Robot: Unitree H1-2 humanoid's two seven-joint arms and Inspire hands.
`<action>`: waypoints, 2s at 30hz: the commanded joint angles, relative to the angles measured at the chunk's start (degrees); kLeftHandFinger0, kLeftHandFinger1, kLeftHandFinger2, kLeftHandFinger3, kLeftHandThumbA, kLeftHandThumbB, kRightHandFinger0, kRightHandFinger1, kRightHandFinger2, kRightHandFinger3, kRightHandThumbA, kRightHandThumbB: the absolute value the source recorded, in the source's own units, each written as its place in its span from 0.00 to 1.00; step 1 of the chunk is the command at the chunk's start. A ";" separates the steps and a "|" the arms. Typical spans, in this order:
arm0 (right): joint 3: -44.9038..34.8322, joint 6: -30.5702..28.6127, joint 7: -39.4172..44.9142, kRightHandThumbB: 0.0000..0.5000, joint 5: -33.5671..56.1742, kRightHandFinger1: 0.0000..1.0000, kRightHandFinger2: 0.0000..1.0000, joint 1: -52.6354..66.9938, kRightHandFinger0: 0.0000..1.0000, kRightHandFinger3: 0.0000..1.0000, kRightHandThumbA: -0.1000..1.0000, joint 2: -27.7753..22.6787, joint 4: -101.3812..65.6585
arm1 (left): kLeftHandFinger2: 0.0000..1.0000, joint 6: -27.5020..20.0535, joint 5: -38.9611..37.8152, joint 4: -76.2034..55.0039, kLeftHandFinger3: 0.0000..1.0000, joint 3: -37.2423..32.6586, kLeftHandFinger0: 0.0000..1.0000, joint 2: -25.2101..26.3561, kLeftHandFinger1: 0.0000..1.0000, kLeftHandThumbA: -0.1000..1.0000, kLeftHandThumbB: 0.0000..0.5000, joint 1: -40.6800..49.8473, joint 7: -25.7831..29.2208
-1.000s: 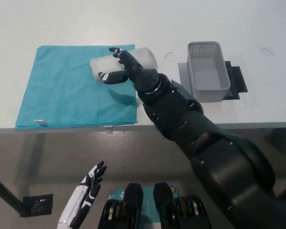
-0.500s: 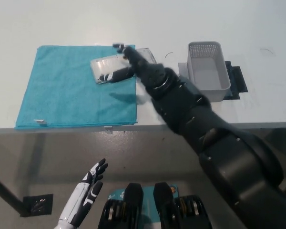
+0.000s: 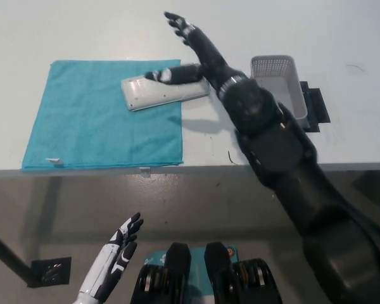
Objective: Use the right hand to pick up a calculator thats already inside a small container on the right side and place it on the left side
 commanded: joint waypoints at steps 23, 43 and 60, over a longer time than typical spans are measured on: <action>-6.74 -20.88 1.01 0.70 -6.94 1.00 1.00 51.80 1.00 1.00 1.00 -4.47 -103.91 | 1.00 -2.91 -0.46 1.10 1.00 0.89 1.00 0.39 1.00 1.00 0.07 1.01 0.91; -5.05 -26.98 -3.26 0.47 -1.61 1.00 1.00 65.32 1.00 1.00 1.00 -12.18 -92.20 | 1.00 -2.40 -1.51 3.35 1.00 2.14 1.00 -0.80 1.00 1.00 0.03 -7.09 1.78; -3.67 -16.61 -1.31 0.51 -8.02 1.00 1.00 58.05 1.00 1.00 1.00 -14.68 -47.42 | 1.00 -2.97 -1.03 2.56 1.00 2.65 1.00 -1.52 1.00 1.00 0.00 -7.15 2.72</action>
